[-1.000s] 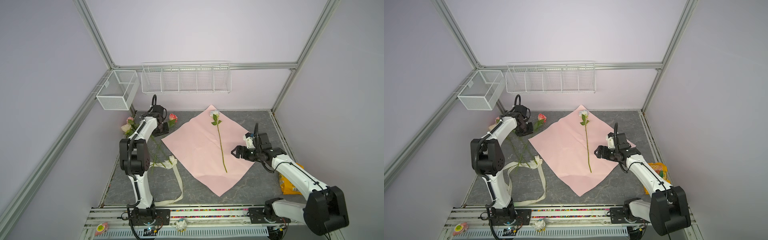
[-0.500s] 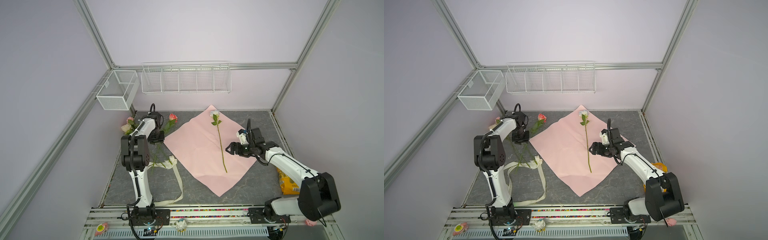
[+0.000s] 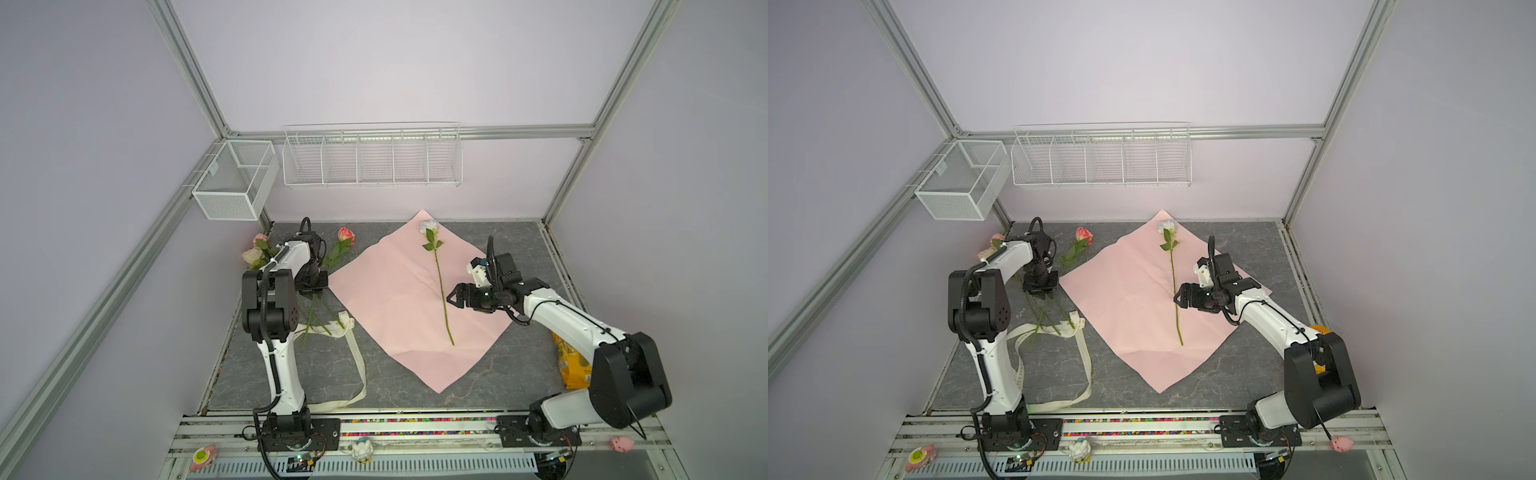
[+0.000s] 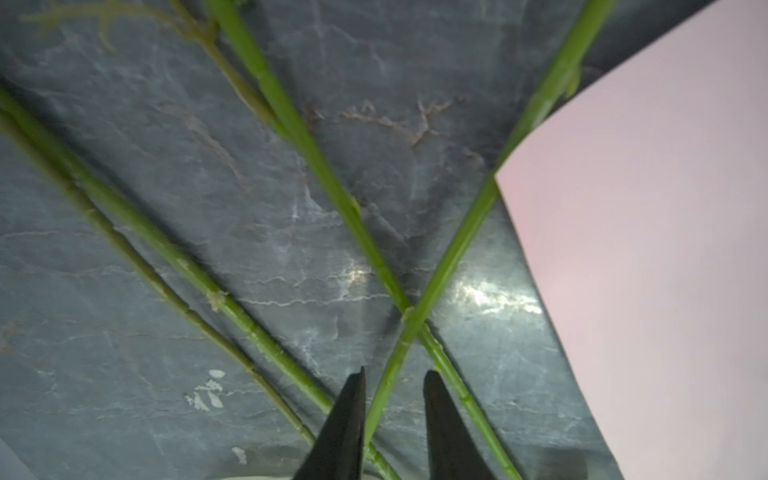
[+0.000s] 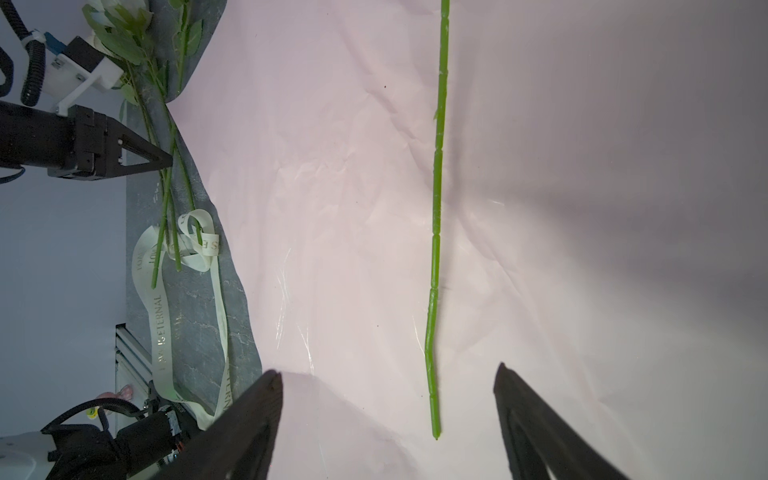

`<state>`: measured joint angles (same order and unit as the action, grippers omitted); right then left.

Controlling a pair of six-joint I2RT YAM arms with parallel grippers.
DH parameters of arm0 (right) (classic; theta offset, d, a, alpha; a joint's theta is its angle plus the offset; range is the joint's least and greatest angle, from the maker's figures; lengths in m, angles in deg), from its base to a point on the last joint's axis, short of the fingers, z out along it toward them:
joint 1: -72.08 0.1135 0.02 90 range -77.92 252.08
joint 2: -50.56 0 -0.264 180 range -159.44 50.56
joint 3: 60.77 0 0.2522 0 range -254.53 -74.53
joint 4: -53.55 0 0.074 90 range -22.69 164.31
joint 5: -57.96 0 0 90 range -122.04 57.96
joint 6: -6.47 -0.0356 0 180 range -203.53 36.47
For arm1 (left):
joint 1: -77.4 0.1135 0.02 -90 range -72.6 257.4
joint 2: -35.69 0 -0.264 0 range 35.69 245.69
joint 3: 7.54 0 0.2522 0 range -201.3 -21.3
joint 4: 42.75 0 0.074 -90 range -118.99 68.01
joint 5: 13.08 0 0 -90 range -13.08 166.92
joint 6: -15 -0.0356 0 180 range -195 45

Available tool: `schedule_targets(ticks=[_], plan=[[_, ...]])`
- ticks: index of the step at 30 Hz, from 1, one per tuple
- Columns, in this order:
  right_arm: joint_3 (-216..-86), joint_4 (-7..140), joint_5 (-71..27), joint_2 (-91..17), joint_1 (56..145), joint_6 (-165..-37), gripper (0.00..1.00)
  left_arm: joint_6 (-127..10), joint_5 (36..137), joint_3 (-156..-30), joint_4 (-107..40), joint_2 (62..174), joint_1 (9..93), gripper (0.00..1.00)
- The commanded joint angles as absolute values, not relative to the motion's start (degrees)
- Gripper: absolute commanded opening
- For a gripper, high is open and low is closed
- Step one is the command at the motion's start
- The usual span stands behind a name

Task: Tie the bouquet of fake flowers
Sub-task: 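Grasp the pink rose stem with the left gripper and lift it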

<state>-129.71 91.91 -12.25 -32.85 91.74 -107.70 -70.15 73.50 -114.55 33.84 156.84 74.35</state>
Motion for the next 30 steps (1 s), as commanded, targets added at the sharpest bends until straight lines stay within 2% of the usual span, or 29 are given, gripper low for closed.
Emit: schedule_targets(ticks=[1,9,18,22,25,27,28,30], plan=[[-130.53,92.80,-12.13,-33.33,92.13,-107.00,0.83,-72.59,72.83,-113.86,36.76,157.93,74.42,0.22],[-130.45,93.45,-13.16,-32.89,92.20,-106.57,0.83,-74.48,72.95,-113.49,37.78,155.51,74.41,0.01],[-129.91,93.65,-14.03,-31.27,92.15,-106.47,0.83,-74.85,71.46,-111.03,38.18,147.68,74.21,0.00],[-129.95,93.54,-13.63,-31.03,92.17,-106.47,0.83,-74.57,72.89,-110.42,37.99,147.52,74.24,0.00],[-129.93,93.31,-13.18,-31.12,92.17,-106.73,0.84,-74.12,72.84,-110.94,37.41,149.68,74.21,0.06],[-130.09,93.15,-12.81,-31.23,92.13,-106.83,0.84,-73.86,72.36,-111.03,36.10,150.91,74.32,0.14],[-130.08,93.07,-12.79,-31.25,92.12,-107.08,0.84,-73.75,71.98,-111.20,35.69,151.56,74.30,0.22],[-130.09,92.68,-12.35,-31.20,92.18,-107.36,0.85,-73.55,71.35,-111.93,35.50,153.08,74.30,0.26]])
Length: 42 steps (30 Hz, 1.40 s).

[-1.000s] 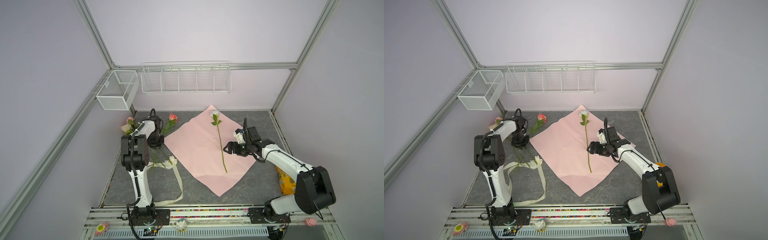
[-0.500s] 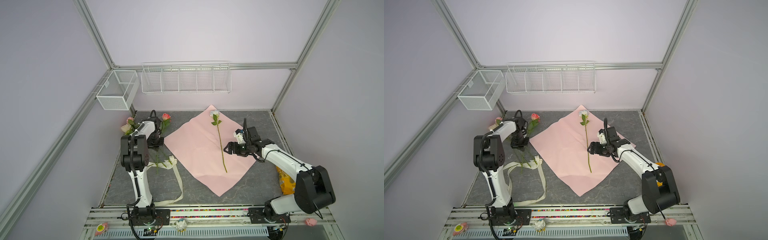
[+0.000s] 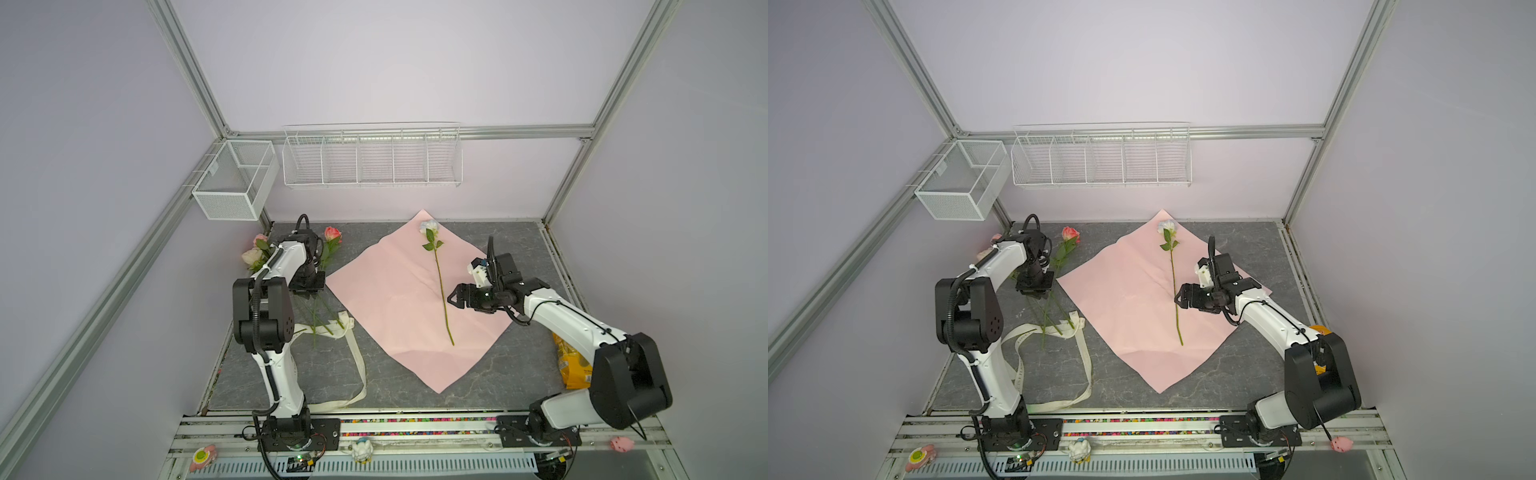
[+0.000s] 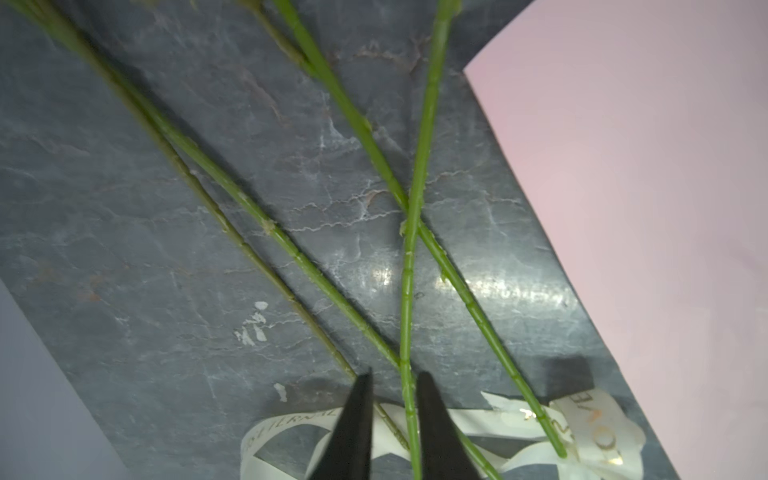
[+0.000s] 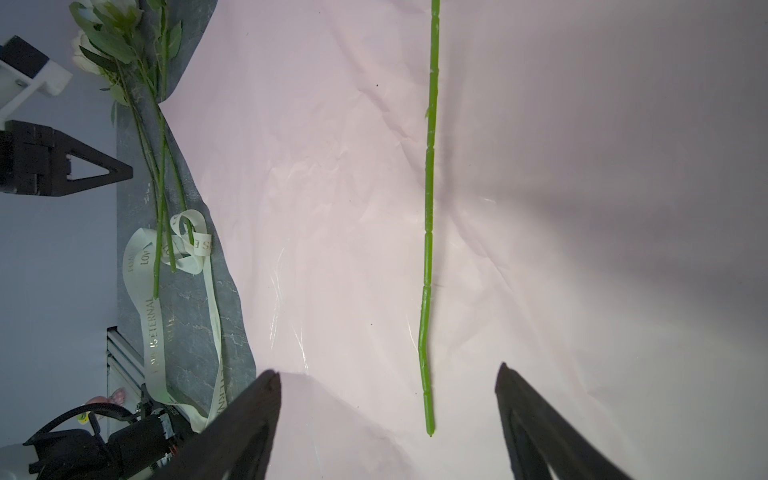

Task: Tie the bouquet of fake flowers
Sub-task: 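Grasp the pink rose stem with the left gripper and lift it, then lay the pink rose on the paper beside the white rose with the left gripper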

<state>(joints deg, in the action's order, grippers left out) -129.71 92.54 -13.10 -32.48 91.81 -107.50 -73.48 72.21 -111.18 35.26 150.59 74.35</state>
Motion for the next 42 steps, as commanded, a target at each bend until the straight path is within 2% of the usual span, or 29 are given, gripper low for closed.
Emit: schedule_targets(ticks=[1,4,9,11,18,28,32,35,42], plan=[[-130.14,92.50,-12.23,-31.32,92.17,-107.48,0.85,-73.48,71.26,-112.19,35.41,153.74,74.27,0.27],[-130.11,92.18,-11.96,-31.62,92.30,-107.84,0.86,-73.49,71.79,-112.35,34.62,154.84,74.32,0.32],[-130.12,91.67,-11.88,-32.46,92.53,-108.23,0.86,-73.57,72.21,-112.79,34.87,157.59,74.33,0.32],[-130.27,91.57,-11.84,-32.77,92.65,-108.32,0.86,-73.70,72.34,-112.64,34.87,158.20,74.33,0.28],[-130.76,91.71,-12.61,-32.69,92.79,-108.32,0.86,-74.55,71.55,-112.62,36.77,155.60,74.33,0.03],[-129.40,93.08,-18.31,-28.43,92.67,-108.26,0.88,-70.28,74.68,-115.05,42.16,142.24,72.56,0.00],[-128.18,93.83,-21.09,-26.13,92.08,-108.91,0.89,-65.53,80.87,-115.60,39.80,140.72,67.59,0.00],[-126.91,94.24,-22.99,-23.97,91.62,-109.46,0.90,-61.82,91.34,-116.14,35.33,142.71,61.10,0.00],[-125.25,96.12,-25.09,-19.06,90.06,-110.17,0.92,-49.88,95.79,-123.39,27.26,153.82,47.25,0.00]])
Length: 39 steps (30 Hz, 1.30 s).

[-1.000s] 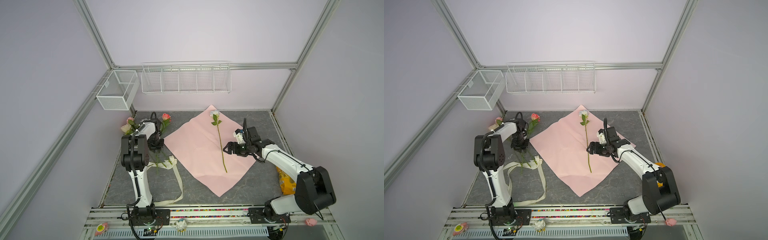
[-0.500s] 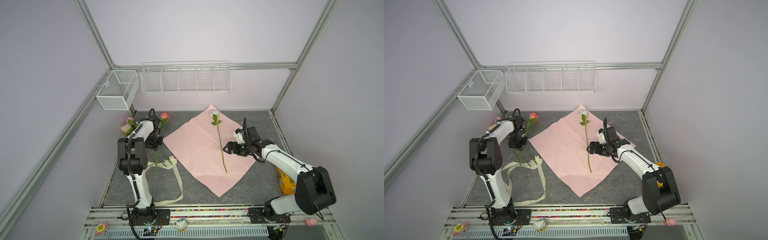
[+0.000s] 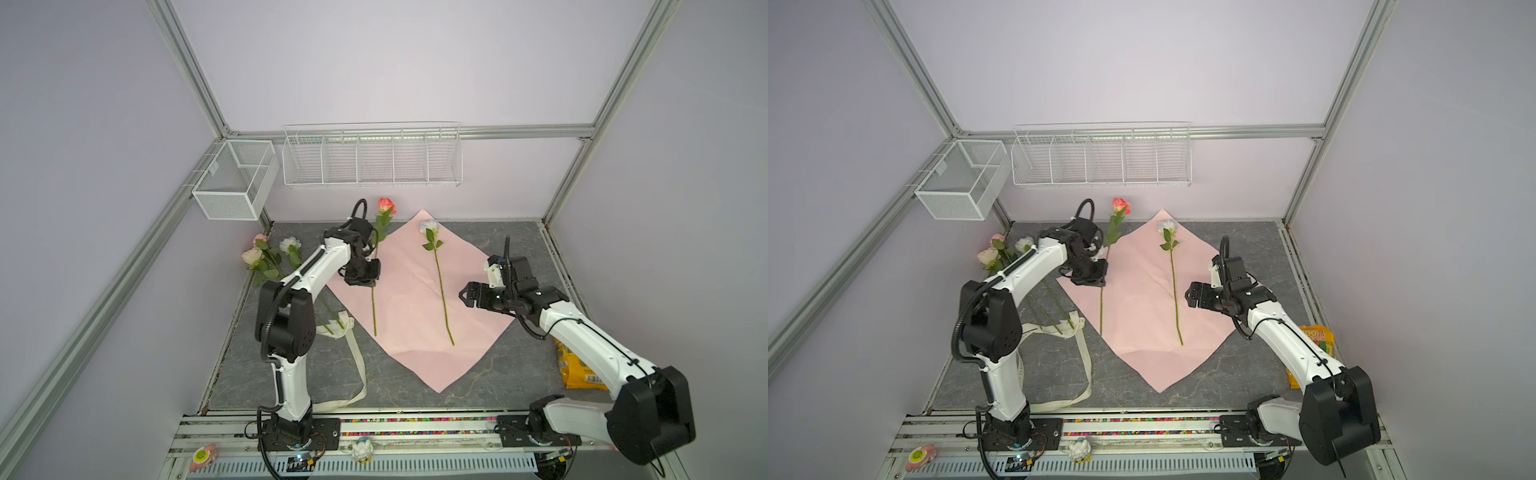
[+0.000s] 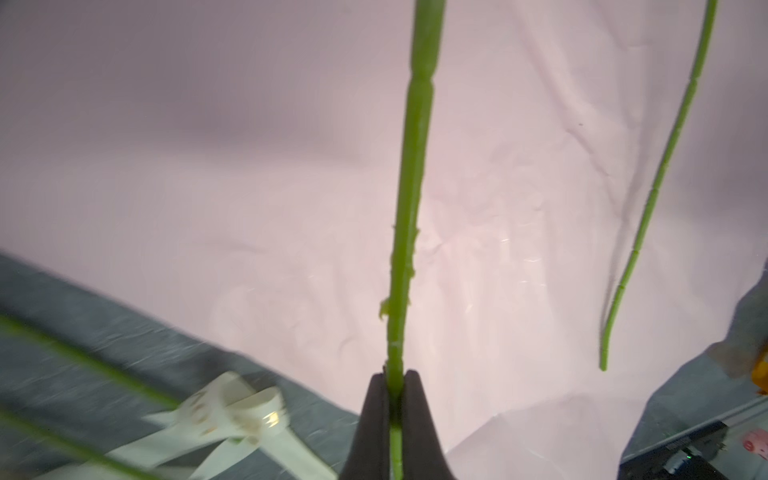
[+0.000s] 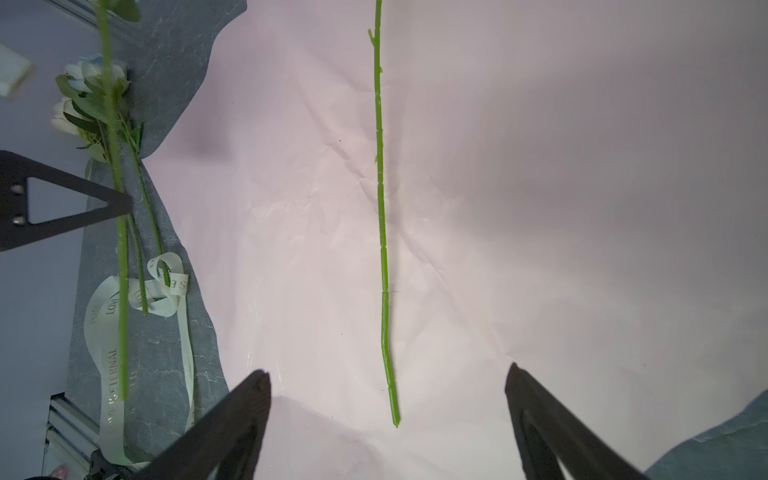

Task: Tie the bouquet of fake flowers
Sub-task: 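Lay the pink rose on the paper beside the white rose with the left gripper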

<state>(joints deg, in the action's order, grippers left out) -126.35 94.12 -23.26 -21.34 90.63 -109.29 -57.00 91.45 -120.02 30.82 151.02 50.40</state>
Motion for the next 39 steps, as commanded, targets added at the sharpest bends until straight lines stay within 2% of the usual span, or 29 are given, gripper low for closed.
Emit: schedule_targets(ticks=[1,3,11,21,29,39], plan=[[-124.46,96.37,-25.20,-18.60,89.94,-110.17,0.92,-47.48,97.01,-124.31,25.26,155.11,45.88,0.00],[-123.06,96.48,-25.52,-17.76,89.70,-110.50,0.93,-43.68,99.95,-124.97,20.14,156.80,43.84,0.00],[-121.30,97.26,-25.70,-15.58,89.53,-111.48,0.93,-36.20,99.16,-127.94,16.37,163.03,40.44,0.00],[-120.89,97.04,-25.72,-15.84,89.52,-111.79,0.94,-30.60,99.18,-120.48,8.81,162.41,39.02,0.01],[-120.93,96.68,-25.16,-16.94,89.57,-111.90,0.94,-36.86,99.28,-126.81,15.20,167.30,38.90,0.01],[-120.89,96.47,-25.03,-16.67,89.57,-112.19,0.94,-39.52,96.43,-128.34,17.98,169.22,38.55,0.10]])
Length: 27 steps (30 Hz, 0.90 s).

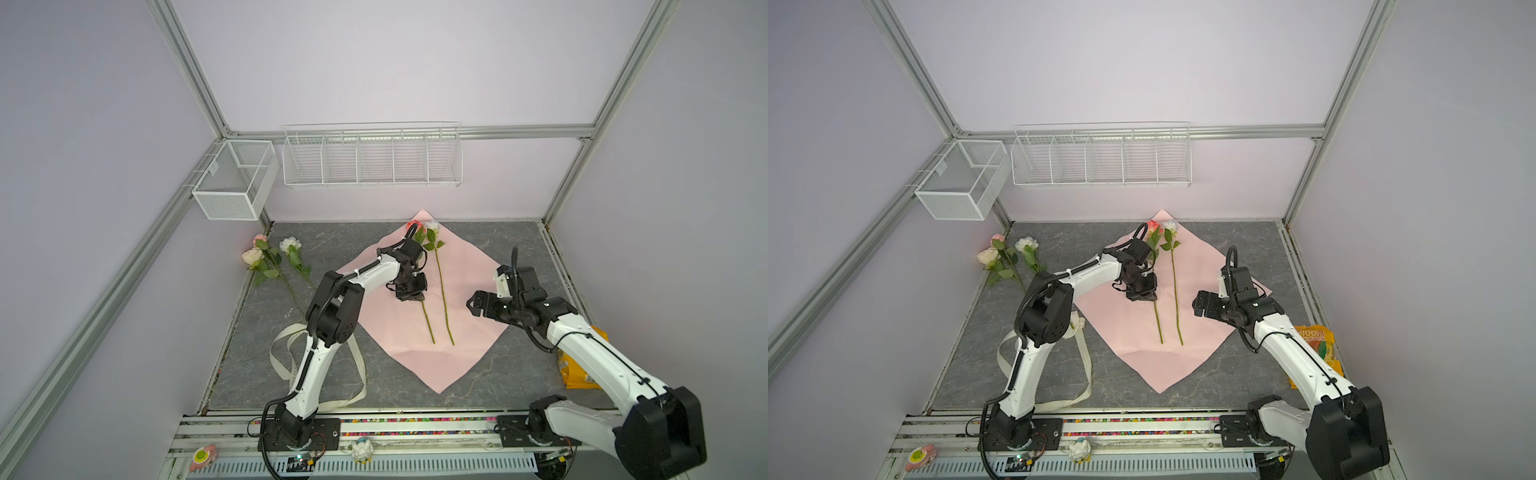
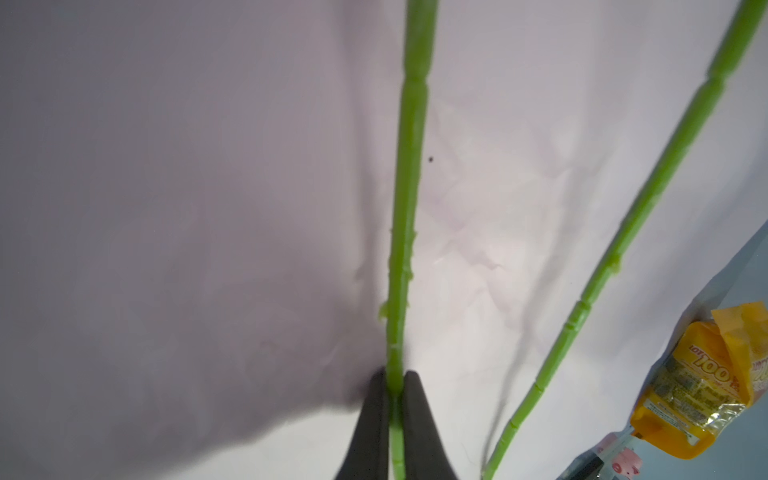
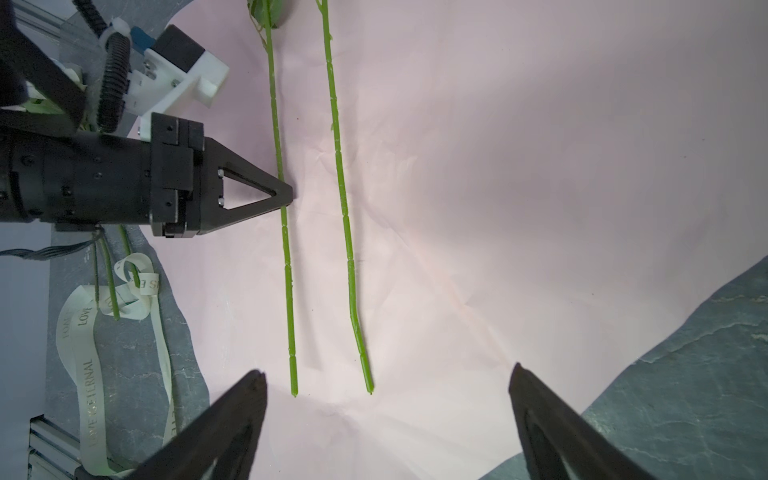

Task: Tie the bouquet of fake flowers
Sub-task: 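Lay the pink rose on the paper beside the white rose with the left gripper, then move the left gripper back to the roses beside the paper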

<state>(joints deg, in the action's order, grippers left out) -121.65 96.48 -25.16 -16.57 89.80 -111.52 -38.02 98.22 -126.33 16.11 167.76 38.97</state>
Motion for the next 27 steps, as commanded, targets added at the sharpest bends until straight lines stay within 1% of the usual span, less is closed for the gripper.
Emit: schedule_targets(ticks=[1,3,5,6,8,9,13,16,17,18,20,22,25,26,27], plan=[[-120.87,96.40,-25.09,-16.80,89.56,-112.18,0.94,-39.87,95.56,-128.66,18.43,169.45,38.42,0.10],[-120.94,96.39,-24.91,-16.99,89.56,-112.27,0.94,-40.55,94.82,-129.76,19.87,169.92,38.29,0.12],[-120.94,96.30,-24.74,-17.03,89.49,-112.26,0.94,-41.22,94.90,-130.43,20.63,170.07,38.21,0.19],[-120.94,96.31,-24.70,-17.03,89.54,-112.27,0.94,-41.37,94.80,-130.36,20.76,169.86,38.12,0.20],[-121.12,96.62,-24.82,-16.87,89.57,-112.27,0.94,-41.91,94.14,-130.20,21.09,169.09,37.94,0.25],[-121.20,96.74,-24.83,-16.72,89.55,-112.19,0.94,-42.20,93.33,-130.19,21.63,168.36,37.85,0.28],[-120.81,95.91,-24.95,-14.98,89.52,-112.18,0.95,-44.03,90.00,-129.49,22.95,164.18,37.85,0.35],[-120.52,94.11,-24.04,-13.12,89.55,-112.91,1.00,-46.00,85.54,-128.13,23.52,159.29,37.90,0.42],[-120.34,93.12,-23.58,-12.51,89.57,-113.51,0.97,-46.34,83.63,-127.16,23.37,157.29,37.94,0.45],[-120.35,92.20,-23.66,-11.68,89.57,-115.01,0.89,-47.02,81.72,-125.57,22.62,154.88,38.17,0.47],[-120.68,92.17,-24.28,-10.75,89.53,-117.19,0.89,-48.62,78.37,-122.82,21.89,150.57,39.33,0.49],[-120.59,90.41,-22.25,-10.63,89.46,-117.93,0.89,-49.11,74.65,-118.98,21.69,146.46,42.43,0.49],[-120.76,85.87,-16.31,-12.13,89.72,-117.99,0.89,-50.36,72.91,-113.11,21.87,142.09,50.02,0.48],[-121.04,84.83,-15.02,-13.06,90.02,-118.19,0.89,-50.76,72.97,-111.32,21.90,141.21,52.44,0.47],[-121.76,84.24,-14.13,-14.25,90.66,-118.33,0.89,-51.17,73.90,-109.41,21.54,140.29,55.86,0.44]])
